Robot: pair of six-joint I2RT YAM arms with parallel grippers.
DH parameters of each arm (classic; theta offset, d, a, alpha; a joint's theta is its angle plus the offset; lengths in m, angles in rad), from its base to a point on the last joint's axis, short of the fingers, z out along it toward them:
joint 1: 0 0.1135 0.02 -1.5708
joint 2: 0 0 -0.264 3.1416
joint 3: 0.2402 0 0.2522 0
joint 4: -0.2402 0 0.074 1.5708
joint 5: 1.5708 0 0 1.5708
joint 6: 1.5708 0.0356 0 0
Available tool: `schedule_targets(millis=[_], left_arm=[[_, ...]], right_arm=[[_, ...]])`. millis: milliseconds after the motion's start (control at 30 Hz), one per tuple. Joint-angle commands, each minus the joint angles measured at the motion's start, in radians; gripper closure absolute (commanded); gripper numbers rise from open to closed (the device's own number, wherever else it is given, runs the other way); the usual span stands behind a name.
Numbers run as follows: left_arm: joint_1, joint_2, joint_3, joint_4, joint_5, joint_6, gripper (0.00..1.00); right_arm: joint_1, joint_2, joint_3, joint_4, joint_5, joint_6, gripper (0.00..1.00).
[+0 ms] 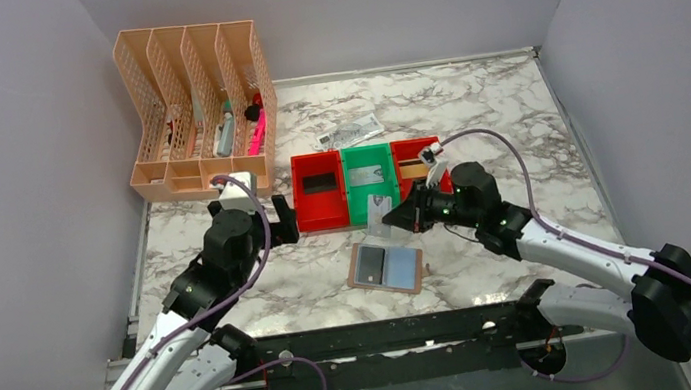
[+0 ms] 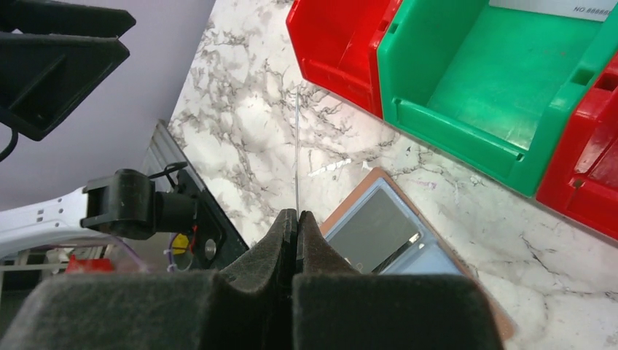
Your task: Take the credit cards out of the card holder
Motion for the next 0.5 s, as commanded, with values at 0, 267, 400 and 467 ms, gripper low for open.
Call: schedule_targets(millis=[0, 267, 400, 467], left_arm=[[0.002, -0.004, -0.023, -0.008, -0.089, 0.047, 0.01], [0.008, 0.072, -0.015, 0.012, -0.113, 0.059, 0.01], [0.011, 0.057, -0.019, 0.008, -0.124, 0.052, 0.01], [0.011, 0.043, -0.024, 0.009, -0.124, 0.052, 0.01]], right_arm=[[-0.002, 0.014, 0.07, -0.081, 0.072, -0.077, 0.99], [-0.002, 0.079, 0.207, -0.194, 0.167, -0.2, 0.99], [-0.002, 0.135, 0.292, -0.255, 0.239, -0.26, 0.99], [-0.002, 0.159, 0.322, -0.27, 0.278, -0.291, 0.99]])
